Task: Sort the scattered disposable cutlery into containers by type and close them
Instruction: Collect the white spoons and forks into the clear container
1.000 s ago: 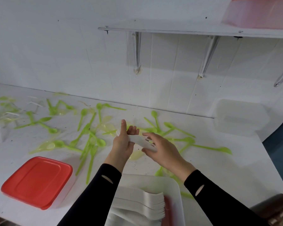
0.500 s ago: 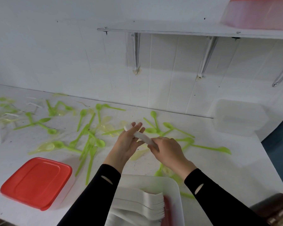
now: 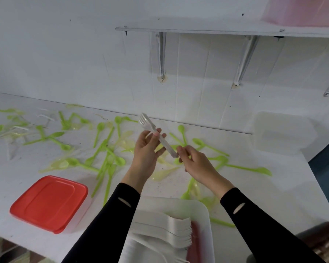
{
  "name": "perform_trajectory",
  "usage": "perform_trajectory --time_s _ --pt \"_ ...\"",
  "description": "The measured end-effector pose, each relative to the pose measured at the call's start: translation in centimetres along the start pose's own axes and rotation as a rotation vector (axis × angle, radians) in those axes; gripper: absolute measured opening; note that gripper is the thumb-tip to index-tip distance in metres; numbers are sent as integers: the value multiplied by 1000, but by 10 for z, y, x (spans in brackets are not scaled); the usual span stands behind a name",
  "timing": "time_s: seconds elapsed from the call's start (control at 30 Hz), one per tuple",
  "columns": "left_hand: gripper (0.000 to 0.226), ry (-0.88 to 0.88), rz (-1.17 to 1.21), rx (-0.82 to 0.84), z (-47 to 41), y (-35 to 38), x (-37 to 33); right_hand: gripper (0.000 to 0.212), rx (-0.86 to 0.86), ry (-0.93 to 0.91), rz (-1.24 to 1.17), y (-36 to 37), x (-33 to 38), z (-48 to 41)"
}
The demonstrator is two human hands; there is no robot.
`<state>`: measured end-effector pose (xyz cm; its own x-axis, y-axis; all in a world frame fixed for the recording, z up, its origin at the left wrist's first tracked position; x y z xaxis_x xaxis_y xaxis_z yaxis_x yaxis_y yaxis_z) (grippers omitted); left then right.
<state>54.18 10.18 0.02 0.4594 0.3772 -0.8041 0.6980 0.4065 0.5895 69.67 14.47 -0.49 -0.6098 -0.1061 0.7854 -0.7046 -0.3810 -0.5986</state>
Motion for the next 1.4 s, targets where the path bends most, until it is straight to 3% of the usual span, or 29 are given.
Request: perform_trajectory --time_s 0.17,0.33,0.4,0.53,0.6,0.77,0.83,0.97,1.07,1.2,1.4 --pt "21 61 -121 136 22 7 -53 7 73 -61 66 4 3 0" --pt "36 -52 -457 386 68 -3 -63 11 231 -65 168 11 21 18" --pt "33 -68 -451 366 79 -17 -64 12 377 -129 289 13 45 45" --pt "22 -110 -347 246 92 -44 -69 16 852 -139 626 58 49 114" --pt "19 -123 -377 266 100 -49 -69 18 928 -216 800 83 36 136" --pt "28 -121 -443 306 117 -53 -73 29 694 -381 1172 106 11 154" --pt "30 -122 -449 299 122 -55 -75 23 621 -405 1257 111 2 155" --pt "33 -127 -482 332 130 -59 -77 18 515 -420 1290 115 -7 152" --pt "54 -144 -467 349 134 -62 -82 16 484 -431 1310 116 -13 152" --pt "36 -138 -475 339 136 -64 -85 15 452 -440 1309 117 -16 152" --pt "32 -141 -500 359 143 -63 -85 16 436 -436 1306 110 -9 153"
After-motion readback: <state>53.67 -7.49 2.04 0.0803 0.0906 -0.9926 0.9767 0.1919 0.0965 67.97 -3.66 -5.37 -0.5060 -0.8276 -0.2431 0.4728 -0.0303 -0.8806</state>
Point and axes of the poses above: each hand's wrist, its own z-axis away from the middle knuckle, its own y-axis out of the palm, x = y × z, the point moved 7 cm from there along -z, towards the middle knuckle, and after that the axes turned 11 degrees about y, right-handed, at the moved point
